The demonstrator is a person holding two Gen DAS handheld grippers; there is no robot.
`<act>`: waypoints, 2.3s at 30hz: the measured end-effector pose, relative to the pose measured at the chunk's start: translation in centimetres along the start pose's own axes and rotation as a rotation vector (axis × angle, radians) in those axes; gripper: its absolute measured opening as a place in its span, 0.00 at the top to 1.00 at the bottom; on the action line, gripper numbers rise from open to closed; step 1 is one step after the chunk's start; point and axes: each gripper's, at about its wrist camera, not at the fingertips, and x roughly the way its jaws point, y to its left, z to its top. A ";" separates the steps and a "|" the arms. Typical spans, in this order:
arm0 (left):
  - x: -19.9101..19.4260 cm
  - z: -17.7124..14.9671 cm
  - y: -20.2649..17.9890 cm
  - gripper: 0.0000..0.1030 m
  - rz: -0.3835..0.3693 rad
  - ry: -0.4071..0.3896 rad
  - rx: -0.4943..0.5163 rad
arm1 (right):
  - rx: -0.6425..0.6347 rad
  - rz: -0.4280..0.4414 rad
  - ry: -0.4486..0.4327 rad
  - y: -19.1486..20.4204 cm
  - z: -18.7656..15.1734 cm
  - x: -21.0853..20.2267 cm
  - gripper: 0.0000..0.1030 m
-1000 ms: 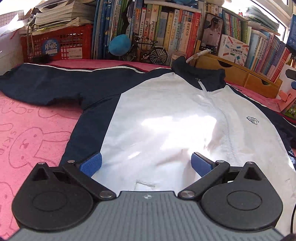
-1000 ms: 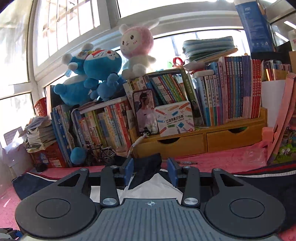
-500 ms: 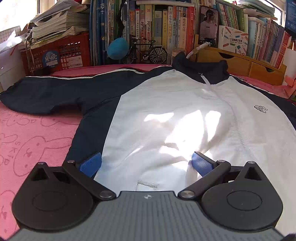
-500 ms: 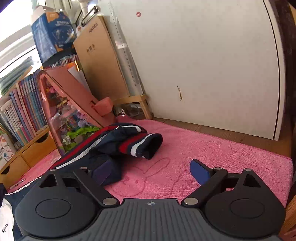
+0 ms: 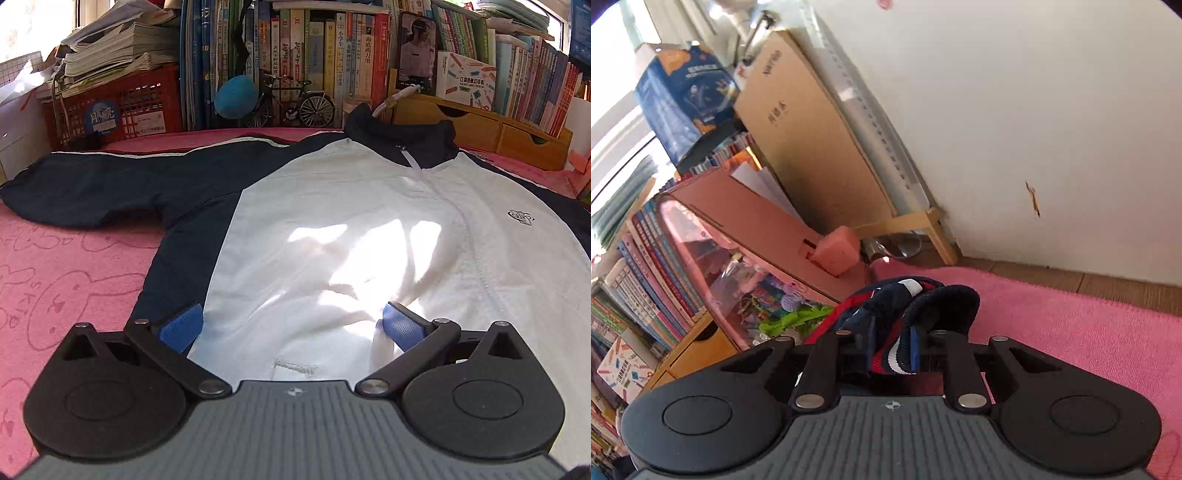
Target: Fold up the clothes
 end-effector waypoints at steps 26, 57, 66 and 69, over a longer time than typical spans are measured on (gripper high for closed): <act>-0.5 -0.2 1.7 0.00 -0.074 -0.040 -0.092 | -0.602 0.726 0.389 28.8 -17.0 -5.3 0.08; 10.6 10.9 -5.7 0.00 -0.492 0.031 -0.090 | -0.574 0.357 0.294 18.3 -16.0 -2.9 0.02; 10.7 10.6 -6.0 0.48 -0.369 -0.038 -0.041 | -0.590 0.347 0.304 18.6 -16.3 -2.8 0.00; 9.9 11.1 -5.8 0.50 -0.342 -0.100 -0.031 | -0.602 0.346 0.311 18.8 -16.4 -2.7 0.00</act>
